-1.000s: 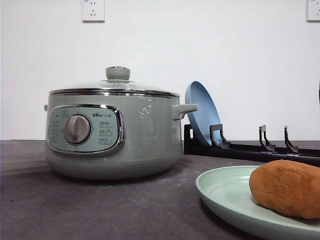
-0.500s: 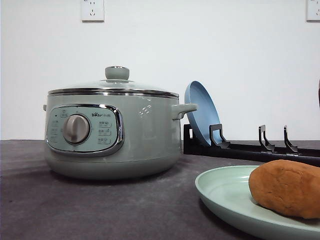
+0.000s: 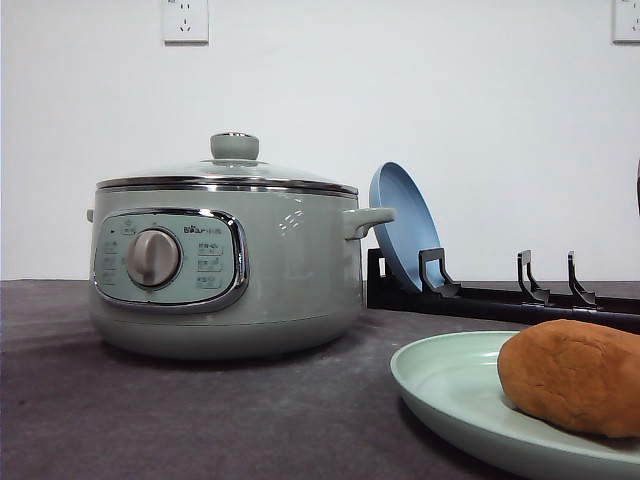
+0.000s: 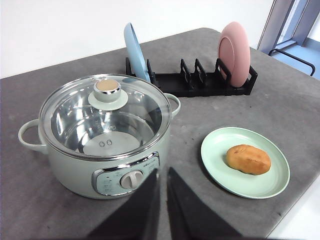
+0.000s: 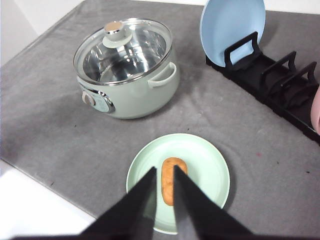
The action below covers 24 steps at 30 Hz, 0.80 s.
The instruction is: Transfer potato from steamer to green plate
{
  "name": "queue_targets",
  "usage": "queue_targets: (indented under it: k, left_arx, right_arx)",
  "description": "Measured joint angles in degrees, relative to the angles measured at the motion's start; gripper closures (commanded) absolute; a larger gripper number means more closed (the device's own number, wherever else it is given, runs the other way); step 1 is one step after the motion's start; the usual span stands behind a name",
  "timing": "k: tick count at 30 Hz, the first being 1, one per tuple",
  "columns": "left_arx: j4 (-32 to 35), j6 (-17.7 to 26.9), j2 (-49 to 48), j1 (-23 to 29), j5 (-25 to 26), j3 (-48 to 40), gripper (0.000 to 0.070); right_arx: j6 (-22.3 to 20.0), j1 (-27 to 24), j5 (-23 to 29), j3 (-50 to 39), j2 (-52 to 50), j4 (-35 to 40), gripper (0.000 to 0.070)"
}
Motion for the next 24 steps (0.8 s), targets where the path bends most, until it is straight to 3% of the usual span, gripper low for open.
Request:
queue_targets:
  k: [18, 24]
  left_arx:
    - [0.4, -0.2, -0.1, 0.3, 0.0, 0.0, 0.07]
    - [1.8, -0.2, -1.8, 8.8, 0.0, -2.3, 0.07]
  right_arx:
    - [-0.2, 0.0, 0.0, 0.0, 0.0, 0.0, 0.0684]
    - [-0.2, 0.0, 0.0, 0.0, 0.0, 0.0, 0.0684]
